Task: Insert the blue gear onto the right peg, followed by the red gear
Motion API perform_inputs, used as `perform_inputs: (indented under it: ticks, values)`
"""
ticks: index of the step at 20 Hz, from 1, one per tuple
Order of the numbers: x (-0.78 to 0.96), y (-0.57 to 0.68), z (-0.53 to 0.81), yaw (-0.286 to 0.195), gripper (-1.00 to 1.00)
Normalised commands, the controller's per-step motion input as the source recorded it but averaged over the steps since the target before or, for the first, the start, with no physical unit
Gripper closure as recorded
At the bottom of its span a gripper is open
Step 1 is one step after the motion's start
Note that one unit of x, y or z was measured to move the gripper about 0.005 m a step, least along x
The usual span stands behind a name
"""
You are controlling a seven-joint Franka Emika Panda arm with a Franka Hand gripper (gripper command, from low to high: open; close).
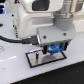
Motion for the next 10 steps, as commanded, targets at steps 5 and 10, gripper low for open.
perform_inputs:
  ticks: [5,10]
  values:
    - [0.13,-0.09,-0.09,0.000,1.00]
    - [0.08,0.11,0.05,0.000,1.00]
